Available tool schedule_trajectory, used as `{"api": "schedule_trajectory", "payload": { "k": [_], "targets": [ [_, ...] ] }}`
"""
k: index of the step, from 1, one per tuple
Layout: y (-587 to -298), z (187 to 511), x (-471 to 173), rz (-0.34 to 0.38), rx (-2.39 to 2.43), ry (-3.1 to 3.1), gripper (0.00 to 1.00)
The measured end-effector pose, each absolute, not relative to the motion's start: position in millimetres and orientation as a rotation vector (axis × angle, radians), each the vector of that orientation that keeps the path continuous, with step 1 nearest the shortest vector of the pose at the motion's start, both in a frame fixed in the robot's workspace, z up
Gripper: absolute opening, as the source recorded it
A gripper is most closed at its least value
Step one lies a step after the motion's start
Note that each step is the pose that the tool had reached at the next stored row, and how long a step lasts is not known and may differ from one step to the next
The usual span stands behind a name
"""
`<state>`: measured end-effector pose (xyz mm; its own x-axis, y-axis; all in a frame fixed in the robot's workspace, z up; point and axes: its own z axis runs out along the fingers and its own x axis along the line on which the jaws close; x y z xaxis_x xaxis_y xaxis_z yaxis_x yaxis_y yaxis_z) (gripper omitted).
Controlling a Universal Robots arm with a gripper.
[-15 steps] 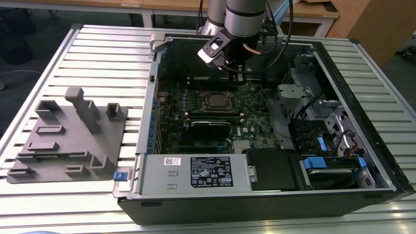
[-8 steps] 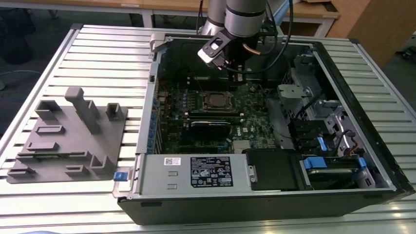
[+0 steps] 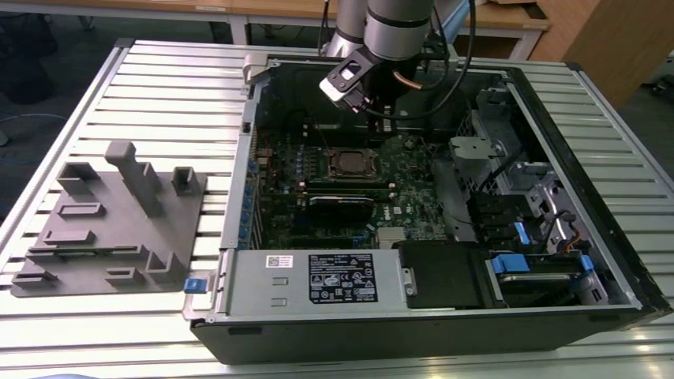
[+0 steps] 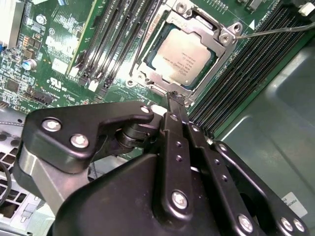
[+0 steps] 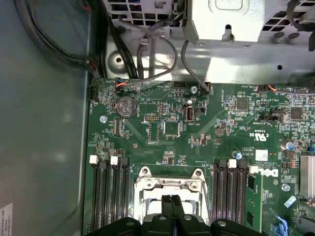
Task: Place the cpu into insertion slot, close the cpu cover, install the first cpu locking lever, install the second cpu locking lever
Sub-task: 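Close the cpu cover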
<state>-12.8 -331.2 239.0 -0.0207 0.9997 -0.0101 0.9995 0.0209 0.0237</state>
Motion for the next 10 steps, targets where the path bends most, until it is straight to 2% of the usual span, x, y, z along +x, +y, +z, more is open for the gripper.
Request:
{"api": "schedule_trajectory", "payload": {
  "k": [10],
  "targets": [
    [-332.5, 232.2, -26.5, 0.015, 2.182, 2.227, 0.11]
  ]
}}
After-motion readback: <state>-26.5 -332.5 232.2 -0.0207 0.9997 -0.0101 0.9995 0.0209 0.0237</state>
